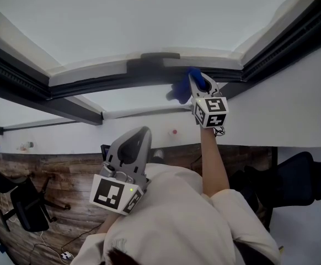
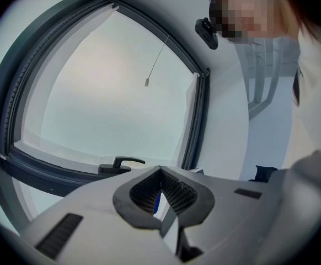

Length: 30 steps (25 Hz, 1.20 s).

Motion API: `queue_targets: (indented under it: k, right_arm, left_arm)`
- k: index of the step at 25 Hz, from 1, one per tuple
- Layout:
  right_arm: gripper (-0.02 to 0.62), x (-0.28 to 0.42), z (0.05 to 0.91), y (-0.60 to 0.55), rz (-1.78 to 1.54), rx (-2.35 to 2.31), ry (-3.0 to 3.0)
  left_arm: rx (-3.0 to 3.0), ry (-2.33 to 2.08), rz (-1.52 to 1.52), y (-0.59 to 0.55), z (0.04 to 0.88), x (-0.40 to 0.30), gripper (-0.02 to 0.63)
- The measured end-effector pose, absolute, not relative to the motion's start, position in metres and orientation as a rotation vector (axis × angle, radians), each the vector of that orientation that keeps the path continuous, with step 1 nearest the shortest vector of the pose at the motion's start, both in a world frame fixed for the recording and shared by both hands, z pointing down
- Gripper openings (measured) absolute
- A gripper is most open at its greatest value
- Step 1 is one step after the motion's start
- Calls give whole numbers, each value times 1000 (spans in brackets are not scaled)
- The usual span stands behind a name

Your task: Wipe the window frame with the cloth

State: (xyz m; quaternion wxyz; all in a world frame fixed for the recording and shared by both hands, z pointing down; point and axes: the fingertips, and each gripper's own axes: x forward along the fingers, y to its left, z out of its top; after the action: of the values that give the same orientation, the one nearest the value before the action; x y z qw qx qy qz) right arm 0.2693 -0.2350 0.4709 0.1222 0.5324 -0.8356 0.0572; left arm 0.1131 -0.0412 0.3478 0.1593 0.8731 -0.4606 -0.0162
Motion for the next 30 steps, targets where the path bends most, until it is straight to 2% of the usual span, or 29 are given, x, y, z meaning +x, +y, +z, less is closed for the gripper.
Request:
queue_targets:
  k: [30]
  right_arm:
    - [55,299,471,-237,206,1613,-2469]
  left_arm:
    - [2471,-1318,-18,-35,362,133,9]
